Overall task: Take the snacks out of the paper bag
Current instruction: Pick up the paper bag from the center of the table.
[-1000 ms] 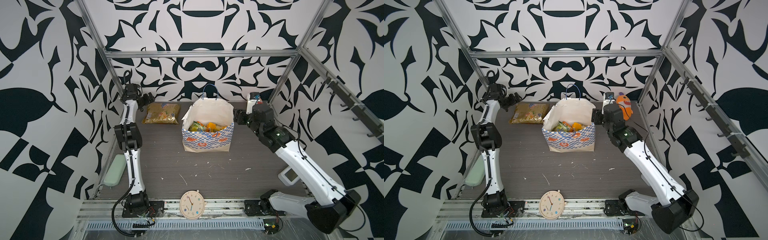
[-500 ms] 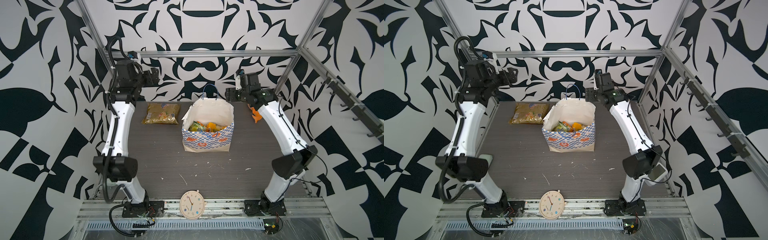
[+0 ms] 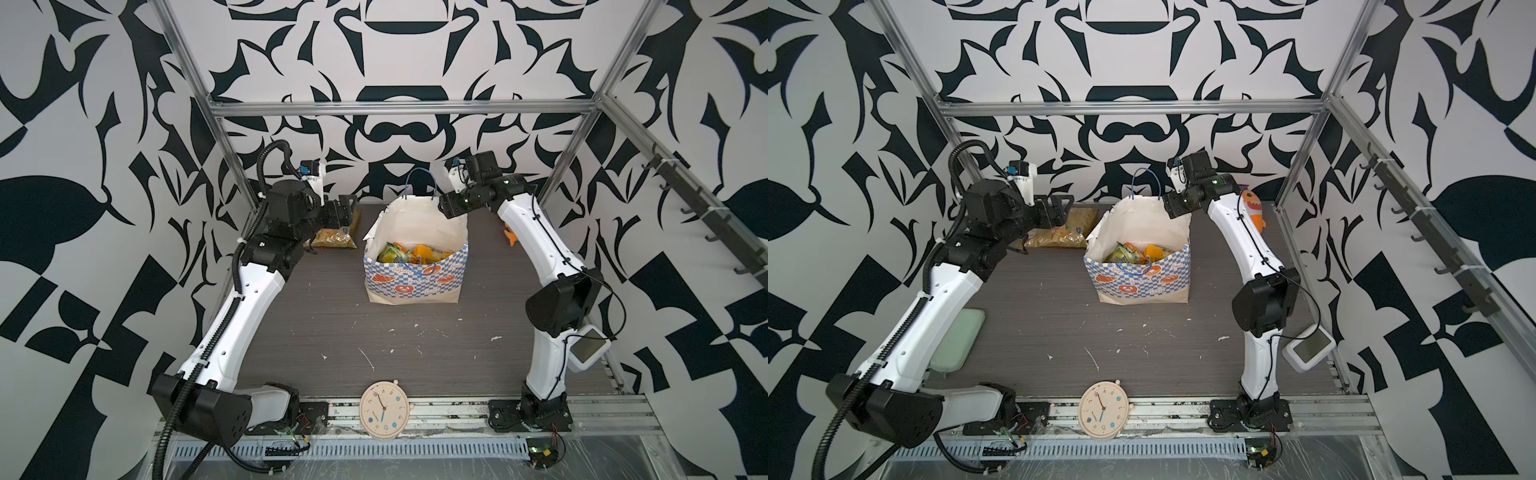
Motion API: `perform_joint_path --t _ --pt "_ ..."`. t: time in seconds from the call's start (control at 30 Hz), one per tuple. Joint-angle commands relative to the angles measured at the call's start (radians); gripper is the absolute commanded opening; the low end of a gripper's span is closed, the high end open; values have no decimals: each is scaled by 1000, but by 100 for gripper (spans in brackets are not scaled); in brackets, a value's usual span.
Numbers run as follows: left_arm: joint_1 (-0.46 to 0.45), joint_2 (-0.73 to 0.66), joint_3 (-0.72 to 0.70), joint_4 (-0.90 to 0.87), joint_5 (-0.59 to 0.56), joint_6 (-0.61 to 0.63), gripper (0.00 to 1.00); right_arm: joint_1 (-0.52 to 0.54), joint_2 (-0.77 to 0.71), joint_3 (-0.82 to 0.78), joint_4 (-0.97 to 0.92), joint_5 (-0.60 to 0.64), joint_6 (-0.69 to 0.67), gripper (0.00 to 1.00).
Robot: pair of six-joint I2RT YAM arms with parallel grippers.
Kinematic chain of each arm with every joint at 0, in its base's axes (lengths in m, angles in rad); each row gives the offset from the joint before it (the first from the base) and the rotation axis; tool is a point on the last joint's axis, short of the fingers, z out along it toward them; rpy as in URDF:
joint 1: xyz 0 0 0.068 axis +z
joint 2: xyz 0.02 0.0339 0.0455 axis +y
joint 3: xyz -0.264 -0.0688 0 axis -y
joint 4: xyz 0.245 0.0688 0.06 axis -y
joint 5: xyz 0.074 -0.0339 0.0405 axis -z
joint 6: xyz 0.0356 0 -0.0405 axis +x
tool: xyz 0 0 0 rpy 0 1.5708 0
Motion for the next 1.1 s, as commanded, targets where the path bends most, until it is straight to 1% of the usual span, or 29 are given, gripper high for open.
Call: perform_joint_path --t 0.0,0.1,0.13,0.3,0.4,0.53,0.63,0.7,0.83,0.97,1.0,1.03,1.07 --pt "-1 -42 -24 38 48 -23 86 -7 18 50 4 -65 -79 66" --pt "-5 -46 -40 38 65 -31 86 -11 40 68 6 -77 -62 52" --pt "-7 -48 -44 38 61 -34 86 -11 38 65 13 -85 -59 44" --pt "-17 -55 -51 38 50 -37 86 -10 -9 4 103 -95 -18 23" --pt "-27 -69 -57 42 43 -32 86 -11 -48 -31 147 -106 6 13" --pt "-31 -92 -71 41 32 -23 86 -10 -101 -128 225 -131 -2 5" --pt "-33 -104 -84 39 26 -15 86 -9 -155 -237 310 -132 -15 0" --pt "-32 -104 -85 31 31 -15 86 -9 -178 -291 348 -130 -30 0" --pt "-36 -103 -86 29 47 -16 86 -9 -193 -313 341 -112 -31 0" --pt "-52 -99 -77 37 48 -6 86 -9 -282 -417 444 -145 -28 0" --pt "-57 -97 -74 37 47 -1 80 -9 -303 -438 466 -152 -27 0" --pt "-64 -93 -68 33 47 8 77 -9 -329 -461 489 -171 -26 0" --pt "-73 -90 -61 25 47 21 71 -9 -356 -490 512 -205 -31 0"
